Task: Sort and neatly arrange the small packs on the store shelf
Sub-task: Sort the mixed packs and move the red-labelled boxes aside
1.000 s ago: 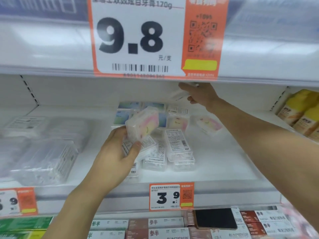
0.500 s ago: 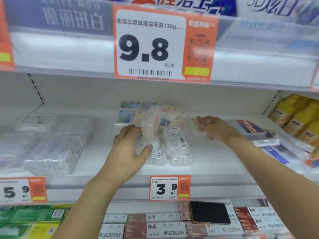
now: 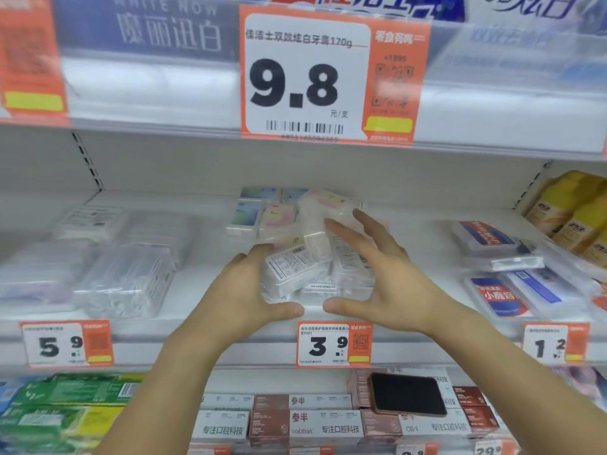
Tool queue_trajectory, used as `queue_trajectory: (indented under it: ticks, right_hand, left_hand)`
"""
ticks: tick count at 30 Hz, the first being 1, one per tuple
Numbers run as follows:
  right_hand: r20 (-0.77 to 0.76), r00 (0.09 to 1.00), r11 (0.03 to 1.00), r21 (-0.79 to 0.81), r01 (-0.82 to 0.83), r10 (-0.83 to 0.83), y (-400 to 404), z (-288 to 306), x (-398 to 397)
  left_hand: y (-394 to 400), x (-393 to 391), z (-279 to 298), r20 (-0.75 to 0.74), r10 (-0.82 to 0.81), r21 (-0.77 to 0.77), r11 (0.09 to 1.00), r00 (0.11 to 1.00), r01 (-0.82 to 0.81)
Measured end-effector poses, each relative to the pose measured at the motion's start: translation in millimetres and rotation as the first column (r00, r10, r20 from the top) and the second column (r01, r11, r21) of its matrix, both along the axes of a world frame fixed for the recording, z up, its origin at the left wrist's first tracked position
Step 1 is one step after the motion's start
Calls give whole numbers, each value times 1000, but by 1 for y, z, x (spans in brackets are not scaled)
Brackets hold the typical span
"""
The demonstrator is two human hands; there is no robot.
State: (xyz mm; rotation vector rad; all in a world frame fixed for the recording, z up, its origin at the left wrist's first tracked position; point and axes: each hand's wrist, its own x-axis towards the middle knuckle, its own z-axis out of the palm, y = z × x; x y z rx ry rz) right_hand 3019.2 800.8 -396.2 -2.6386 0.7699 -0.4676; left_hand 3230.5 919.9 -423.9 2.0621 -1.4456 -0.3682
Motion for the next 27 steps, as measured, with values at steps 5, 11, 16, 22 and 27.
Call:
queue_trajectory:
  ticks: [5, 11, 16, 22, 27]
  right_hand:
    - [-23, 997, 991, -107, -80, 78, -22, 2, 30]
    - [72, 995, 996, -43, 76, -73, -40, 2, 36]
    - [-19, 958, 941, -195, 277, -286, -34, -4, 17]
    - [-71, 956, 899, 327, 292, -285, -42, -11, -8]
    - [-64, 960, 880, 387, 276, -274, -45, -9, -13]
  left_hand:
    - [-18, -20, -8, -80, -2, -168, 986, 997, -11]
    - [-27, -23, -12, -136, 66, -246, 964, 988, -99]
    - [-28, -4, -14, -96, 142, -194, 968, 985, -158]
    - [-50, 19, -7, -293, -69, -15, 998, 954, 67]
    - [-49, 19, 10, -336, -134, 80, 982, 932, 170]
